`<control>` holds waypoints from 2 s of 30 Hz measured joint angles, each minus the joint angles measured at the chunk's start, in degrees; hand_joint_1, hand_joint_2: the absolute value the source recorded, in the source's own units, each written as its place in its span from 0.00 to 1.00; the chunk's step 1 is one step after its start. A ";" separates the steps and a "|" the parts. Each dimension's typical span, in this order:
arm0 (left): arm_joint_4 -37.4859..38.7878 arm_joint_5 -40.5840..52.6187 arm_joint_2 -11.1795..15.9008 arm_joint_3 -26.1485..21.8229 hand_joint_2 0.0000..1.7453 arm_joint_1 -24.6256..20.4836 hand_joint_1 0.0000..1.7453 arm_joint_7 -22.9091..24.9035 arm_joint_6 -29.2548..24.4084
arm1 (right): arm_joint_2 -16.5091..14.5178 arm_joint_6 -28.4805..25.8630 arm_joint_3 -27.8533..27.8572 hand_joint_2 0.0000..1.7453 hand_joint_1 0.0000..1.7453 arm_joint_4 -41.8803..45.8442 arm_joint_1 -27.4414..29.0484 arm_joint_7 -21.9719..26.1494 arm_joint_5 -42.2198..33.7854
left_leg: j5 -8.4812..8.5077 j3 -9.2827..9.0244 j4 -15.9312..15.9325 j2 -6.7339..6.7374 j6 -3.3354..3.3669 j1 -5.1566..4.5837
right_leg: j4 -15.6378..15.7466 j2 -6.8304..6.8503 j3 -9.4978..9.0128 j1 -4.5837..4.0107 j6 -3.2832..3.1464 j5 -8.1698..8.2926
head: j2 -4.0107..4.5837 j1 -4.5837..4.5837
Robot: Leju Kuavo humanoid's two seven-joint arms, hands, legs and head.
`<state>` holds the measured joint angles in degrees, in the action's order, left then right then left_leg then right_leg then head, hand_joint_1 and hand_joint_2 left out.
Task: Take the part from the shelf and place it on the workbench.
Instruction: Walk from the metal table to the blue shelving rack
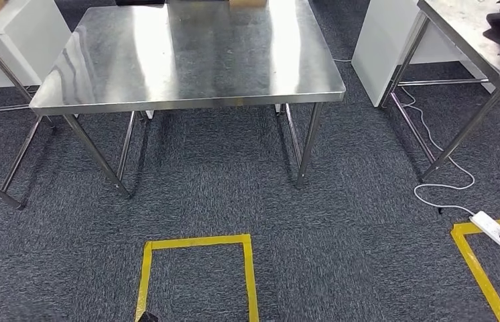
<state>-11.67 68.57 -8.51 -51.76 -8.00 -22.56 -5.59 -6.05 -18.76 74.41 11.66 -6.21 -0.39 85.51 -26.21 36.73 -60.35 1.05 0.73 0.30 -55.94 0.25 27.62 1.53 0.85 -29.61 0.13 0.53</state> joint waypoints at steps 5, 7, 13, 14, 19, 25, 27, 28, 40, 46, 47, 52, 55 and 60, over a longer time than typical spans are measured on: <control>-0.01 -0.07 0.02 0.00 0.00 0.04 0.00 -0.04 0.03 | -0.03 0.01 -0.15 0.00 0.00 0.01 -0.03 -0.30 0.31 | -8.09 1.25 -12.92 -0.62 -1.29 0.92 | -0.26 0.03 3.02 0.07 -0.70 2.91 | 0.00 0.27; -0.01 -0.13 0.03 0.00 0.00 0.02 0.00 -0.13 0.03 | -0.03 0.01 -0.19 0.00 0.00 0.01 -0.03 -0.38 0.37 | -4.98 -3.18 -8.57 -0.67 -1.56 1.48 | -0.54 -0.07 4.35 0.28 -0.06 3.90 | 0.00 0.29; 0.01 -0.19 -0.10 0.01 0.00 -0.01 0.00 -0.29 0.03 | 0.09 0.01 -0.34 0.00 0.00 0.03 -0.20 -0.41 0.46 | -4.27 -10.09 4.29 -1.55 -0.26 0.89 | -0.81 -0.20 6.66 0.12 2.95 6.67 | 0.00 0.13; 0.01 -0.21 -0.15 0.01 0.00 0.04 0.00 -0.30 0.04 | 0.15 0.02 -0.35 0.00 0.00 0.03 -0.10 -0.42 0.47 | -3.69 -9.28 4.31 -1.37 0.52 0.66 | -1.34 -0.20 7.26 0.21 3.02 6.04 | 0.00 0.12; 0.02 -0.50 -0.07 -0.07 0.00 0.10 0.00 -0.38 0.04 | 0.10 0.07 -0.43 0.00 0.00 0.01 0.07 -0.42 0.35 | -0.05 -4.82 4.36 -0.48 2.95 -0.53 | -15.89 -0.23 10.84 -0.05 1.31 -5.04 | 0.00 -0.33; 0.02 -0.01 -0.39 -0.04 0.00 -0.15 0.00 -0.35 0.10 | 0.64 0.03 -0.42 0.00 0.00 0.08 -0.35 -0.74 -0.30 | 4.17 -0.57 3.82 -0.12 2.90 -1.78 | -2.14 -0.12 -3.78 -2.37 0.65 -2.15 | 0.00 -0.32; 0.02 0.18 -0.52 -0.03 0.00 -0.23 0.00 -0.30 0.16 | 0.73 0.01 -0.43 0.00 0.00 0.11 -0.52 -0.70 -0.44 | 5.56 -0.05 3.97 0.05 2.50 -1.91 | 3.13 -0.16 -6.42 -2.89 -0.45 -2.99 | 0.00 -0.23; 0.02 0.25 -0.49 -0.02 0.00 -0.23 0.00 -0.28 0.17 | 0.63 0.02 -0.43 0.00 0.00 0.09 -0.50 -0.66 -0.53 | 6.12 0.22 4.09 0.06 2.24 -1.87 | 3.47 -0.18 -6.14 -2.57 -0.84 -2.67 | 0.00 -0.21; 0.01 0.43 -0.39 0.04 0.00 -0.68 0.00 -0.22 0.07 | 0.52 -0.81 -0.40 0.00 0.00 0.11 -0.16 -0.38 -1.31 | -2.50 -7.90 -2.03 -1.26 -2.66 2.26 | -0.39 0.34 4.53 -0.55 -0.16 4.58 | 0.00 0.29; 0.01 0.42 -0.36 0.05 0.00 -0.97 0.00 -0.29 0.03 | 0.47 -1.69 -0.38 0.00 0.00 0.16 -0.01 -0.39 -1.69 | -3.03 -7.87 3.49 -1.12 0.50 1.25 | -4.45 0.25 9.21 -0.46 1.91 3.15 | 0.00 0.25; 0.01 0.42 -0.34 0.04 0.00 -0.91 0.00 -0.41 0.02 | 0.43 -1.68 -0.35 0.00 0.00 0.15 0.02 -0.37 -1.88 | -2.41 -7.00 3.50 -1.05 1.19 1.05 | -7.45 0.19 10.36 -0.31 1.39 0.66 | 0.00 0.21; 0.02 0.65 -0.30 0.06 0.00 -0.80 0.00 -0.64 -0.14 | 0.46 0.37 -0.29 0.00 0.00 0.14 0.05 1.21 -2.10 | 0.94 -2.75 3.43 -0.67 1.92 0.03 | -17.81 -0.02 10.64 -0.70 2.28 -0.41 | 0.00 0.14; 0.02 1.06 -0.34 0.11 0.00 -0.88 0.00 -0.46 -0.04 | 0.61 2.65 -0.37 0.00 0.00 0.15 -0.03 1.82 -1.82 | 2.63 -1.07 3.31 -1.05 1.35 -0.27 | -6.47 -1.07 1.07 -1.34 1.47 0.50 | 0.00 0.19; 0.02 1.11 -0.25 0.21 0.00 -0.84 0.00 -0.25 0.04 | 0.47 3.53 -0.51 0.00 0.00 0.15 0.25 2.21 -1.16 | 3.41 0.22 2.28 -1.55 -0.13 -0.29 | 1.54 -0.74 -2.75 -1.18 -0.75 -1.66 | 0.00 0.24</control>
<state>-11.65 69.68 -8.76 -51.54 -8.84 -22.81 -5.55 -5.58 -15.22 73.89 11.81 -5.97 1.81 84.35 -22.80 36.95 -58.07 -0.49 0.61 0.01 -54.40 -0.49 24.87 0.35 0.11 -31.27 0.13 0.77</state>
